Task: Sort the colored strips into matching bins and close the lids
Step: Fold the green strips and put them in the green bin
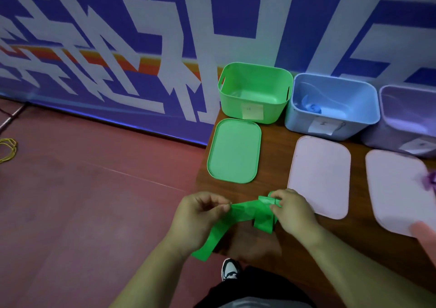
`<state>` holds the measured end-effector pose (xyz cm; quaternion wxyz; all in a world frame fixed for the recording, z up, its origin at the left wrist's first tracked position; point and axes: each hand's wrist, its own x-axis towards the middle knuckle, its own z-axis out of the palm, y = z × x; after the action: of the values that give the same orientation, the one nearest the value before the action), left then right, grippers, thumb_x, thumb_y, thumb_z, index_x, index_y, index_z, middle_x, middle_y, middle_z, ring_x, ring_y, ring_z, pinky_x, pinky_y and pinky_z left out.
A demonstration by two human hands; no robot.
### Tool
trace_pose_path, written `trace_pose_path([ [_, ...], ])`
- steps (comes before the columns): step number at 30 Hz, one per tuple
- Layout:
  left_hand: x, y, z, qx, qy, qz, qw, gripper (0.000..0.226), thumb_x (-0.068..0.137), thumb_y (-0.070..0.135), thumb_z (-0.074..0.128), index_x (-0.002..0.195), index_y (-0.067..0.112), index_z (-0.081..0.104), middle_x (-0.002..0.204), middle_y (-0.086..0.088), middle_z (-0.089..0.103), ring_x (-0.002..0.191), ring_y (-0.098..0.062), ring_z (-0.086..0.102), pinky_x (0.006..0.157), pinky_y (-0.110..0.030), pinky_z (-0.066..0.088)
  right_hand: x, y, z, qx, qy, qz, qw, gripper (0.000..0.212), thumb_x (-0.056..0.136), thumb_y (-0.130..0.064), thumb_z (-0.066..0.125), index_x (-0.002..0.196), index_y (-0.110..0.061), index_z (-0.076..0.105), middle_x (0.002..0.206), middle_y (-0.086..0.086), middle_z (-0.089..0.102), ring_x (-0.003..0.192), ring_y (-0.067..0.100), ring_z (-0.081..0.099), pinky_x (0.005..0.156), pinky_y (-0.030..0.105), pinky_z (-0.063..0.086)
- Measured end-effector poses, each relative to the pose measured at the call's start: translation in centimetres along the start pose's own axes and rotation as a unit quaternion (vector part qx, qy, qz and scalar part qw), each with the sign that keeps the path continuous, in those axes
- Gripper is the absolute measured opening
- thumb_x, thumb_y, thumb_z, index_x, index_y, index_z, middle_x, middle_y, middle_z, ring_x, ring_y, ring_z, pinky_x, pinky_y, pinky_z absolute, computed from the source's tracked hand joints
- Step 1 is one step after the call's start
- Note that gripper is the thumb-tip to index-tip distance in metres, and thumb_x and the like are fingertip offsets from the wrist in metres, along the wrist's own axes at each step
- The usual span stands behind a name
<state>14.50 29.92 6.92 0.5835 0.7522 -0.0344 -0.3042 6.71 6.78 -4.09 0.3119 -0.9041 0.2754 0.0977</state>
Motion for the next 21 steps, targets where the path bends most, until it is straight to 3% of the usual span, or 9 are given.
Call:
trace_pose_path([
  [5,1.1,0.3,1.3,0.029,0.006,0.005,1.0,0.019,0.083,-0.002,0.073,0.072,0.014,0.074,0.07,0.002,0.073,0.068,-0.005,0.066,0.065,-0.018,0.051,1.4,1.1,1.0,-0.048,-0.016,0.008,0.999,0.027,0.085,-0.016,0.069,0.111,-0.019,0.071,0.113,0.004,0.066,0.104,0.026,0.06,0.086,0.031,0.048],
  [14,2.4,1.2,3.0,0.058,0.03,-0.003,0.998,0.015,0.083,0.001,0.074,0.074,0.013,0.074,0.072,-0.001,0.074,0.07,-0.009,0.067,0.07,-0.027,0.055,2.8,1.9,0.6,-0.046,-0.013,0.024,0.999,0.009,0.086,-0.025,0.066,0.089,-0.027,0.074,0.093,-0.002,0.068,0.085,0.02,0.063,0.071,0.029,0.049],
  [17,2.3,1.4,3.6,0.056,0.044,-0.002,0.997,0.016,0.083,0.001,0.074,0.074,0.014,0.075,0.071,0.001,0.074,0.068,-0.007,0.066,0.068,-0.024,0.053,3.0,2.1,0.6,-0.044,-0.026,0.015,0.999,0.011,0.087,-0.024,0.064,0.079,-0.027,0.07,0.085,-0.003,0.062,0.076,0.018,0.059,0.066,0.029,0.048],
  [21,2.5,1.4,4.0,0.055,0.054,-0.001,0.997,0.017,0.083,0.002,0.075,0.074,0.017,0.076,0.073,-0.003,0.075,0.07,-0.012,0.068,0.071,-0.03,0.056,3.1,2.2,0.2,-0.024,-0.029,0.006,0.999,0.012,0.087,-0.022,0.064,0.077,-0.026,0.07,0.085,-0.003,0.063,0.076,0.018,0.058,0.066,0.029,0.047],
])
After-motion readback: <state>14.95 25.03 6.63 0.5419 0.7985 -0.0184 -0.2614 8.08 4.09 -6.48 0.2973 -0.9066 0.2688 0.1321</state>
